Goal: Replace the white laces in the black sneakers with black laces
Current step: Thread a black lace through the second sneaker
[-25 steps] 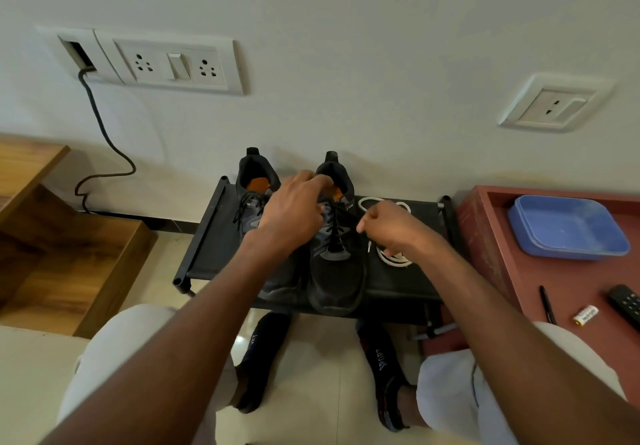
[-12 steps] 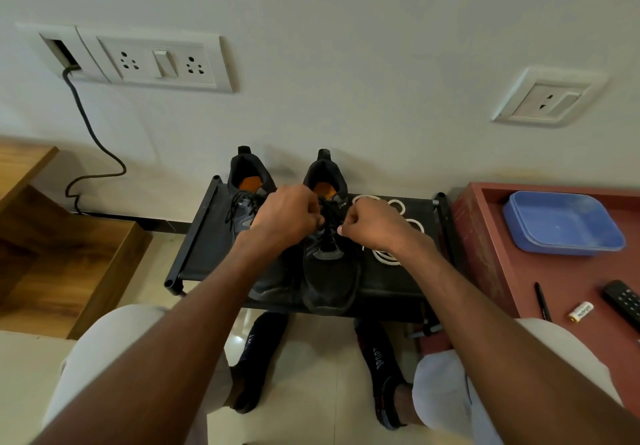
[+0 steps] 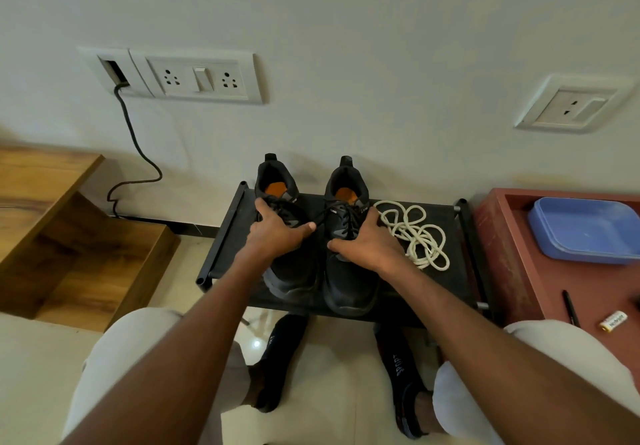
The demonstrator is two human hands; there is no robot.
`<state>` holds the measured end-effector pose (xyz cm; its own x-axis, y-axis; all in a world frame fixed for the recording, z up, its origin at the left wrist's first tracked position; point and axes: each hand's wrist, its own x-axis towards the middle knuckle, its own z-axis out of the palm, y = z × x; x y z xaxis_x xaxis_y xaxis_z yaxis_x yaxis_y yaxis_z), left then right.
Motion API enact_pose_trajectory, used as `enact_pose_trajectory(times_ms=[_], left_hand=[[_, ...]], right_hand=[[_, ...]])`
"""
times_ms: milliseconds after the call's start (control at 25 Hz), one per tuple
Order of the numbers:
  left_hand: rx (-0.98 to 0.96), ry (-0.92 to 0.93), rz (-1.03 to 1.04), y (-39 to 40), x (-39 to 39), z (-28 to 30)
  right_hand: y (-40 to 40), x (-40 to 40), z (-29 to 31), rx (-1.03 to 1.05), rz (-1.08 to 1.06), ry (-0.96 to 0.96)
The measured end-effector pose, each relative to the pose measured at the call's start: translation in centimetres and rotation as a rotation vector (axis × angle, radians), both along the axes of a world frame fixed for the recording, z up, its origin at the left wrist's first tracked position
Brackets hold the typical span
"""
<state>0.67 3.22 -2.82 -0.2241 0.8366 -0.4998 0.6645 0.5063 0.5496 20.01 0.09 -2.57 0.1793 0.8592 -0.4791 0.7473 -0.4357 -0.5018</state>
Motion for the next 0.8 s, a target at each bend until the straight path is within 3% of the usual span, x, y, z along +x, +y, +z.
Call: enact_pose_trajectory(times_ms=[200,320,480,600,680,800], left_hand=[[0.077,-0.145,0.183,0.2,0.0,-0.1],[0.082,-0.218,0.183,0.4,-1.0,-0.1],[0.043,-0.132,0.074,-0.3,-1.6,0.1],[0.003,-0.016,-0.134,-0.3,-2.4,0.3],[0.135,0.160,-0.271,0.5,-3.1,1.4],[0.582,0.408,-0.460,3.8,-3.7,4.3]], right_hand=[[-0.4,-0.7,-0.1,0.056,-0.110,0.072],[-0.5,-1.8,0.4,0.114,-0.094,0.035],[-0.3,-3.3,0.2,0.116,-0.043,-0.069],[-0.2,-3.2,-0.5,0.098,-0.013,-0.068],[0.1,-2.5,-0.4,0.071,0.006,-0.019],[0.3,-2.0,0.6,0.087,0.111,-0.109]])
